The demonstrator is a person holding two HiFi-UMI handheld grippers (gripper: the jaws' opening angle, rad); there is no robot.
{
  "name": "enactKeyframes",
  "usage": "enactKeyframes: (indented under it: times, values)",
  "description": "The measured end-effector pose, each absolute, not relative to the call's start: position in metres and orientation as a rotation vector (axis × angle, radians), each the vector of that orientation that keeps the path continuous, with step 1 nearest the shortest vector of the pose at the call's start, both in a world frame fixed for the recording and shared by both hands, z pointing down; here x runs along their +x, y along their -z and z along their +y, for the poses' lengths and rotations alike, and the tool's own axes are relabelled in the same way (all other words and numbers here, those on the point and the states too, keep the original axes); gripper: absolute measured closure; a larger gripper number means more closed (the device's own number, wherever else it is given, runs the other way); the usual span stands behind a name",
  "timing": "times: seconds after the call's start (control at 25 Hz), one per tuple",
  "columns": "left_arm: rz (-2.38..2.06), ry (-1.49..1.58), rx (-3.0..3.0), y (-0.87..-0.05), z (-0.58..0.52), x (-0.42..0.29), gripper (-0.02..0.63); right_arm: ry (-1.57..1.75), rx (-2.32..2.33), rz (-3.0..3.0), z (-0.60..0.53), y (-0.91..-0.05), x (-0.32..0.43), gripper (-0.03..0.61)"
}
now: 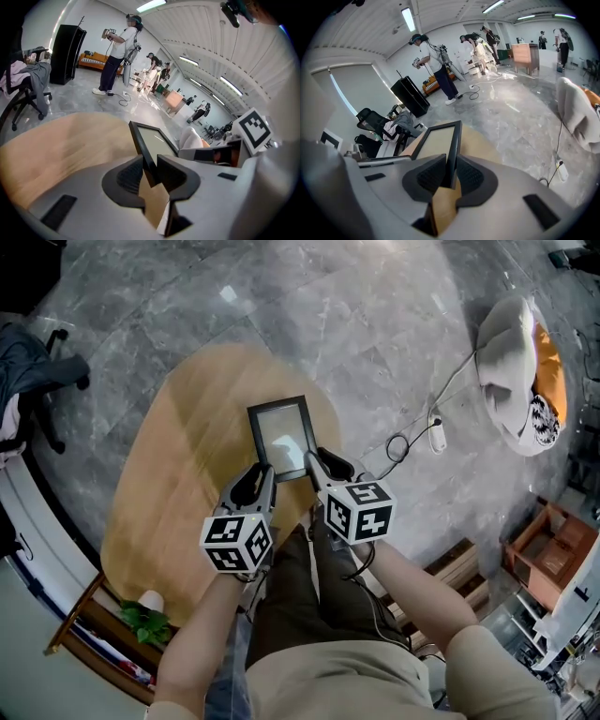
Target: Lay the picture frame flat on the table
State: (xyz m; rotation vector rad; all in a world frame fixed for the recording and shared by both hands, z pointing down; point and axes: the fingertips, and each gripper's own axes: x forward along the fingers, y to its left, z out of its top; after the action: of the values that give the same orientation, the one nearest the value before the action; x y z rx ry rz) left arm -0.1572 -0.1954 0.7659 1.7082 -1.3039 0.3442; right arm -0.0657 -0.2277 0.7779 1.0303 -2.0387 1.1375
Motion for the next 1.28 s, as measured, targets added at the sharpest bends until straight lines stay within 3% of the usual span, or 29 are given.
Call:
enactKeyframes:
  times: [0.52,0.96,1.28]
  values:
    - [-1.203,-0.486,1.623,-0.883,-0.172,-0.150,0.522,-1.182,0.978,-1.903,-0.202,-0.885,-0.059,0.525]
    - [-1.184,-0.606,1.607,-0.912,-0.159,-0.144,0.534,-1.067,0.881,-1.871,-0.190,-0.923,-0.053,0.526]
    - [-1.215,-0.627,1.627,-0.895,-0.154,-0.142,0.565,-1.055,0.921,-1.880,-0.202,-0.902,-0.042,0.552]
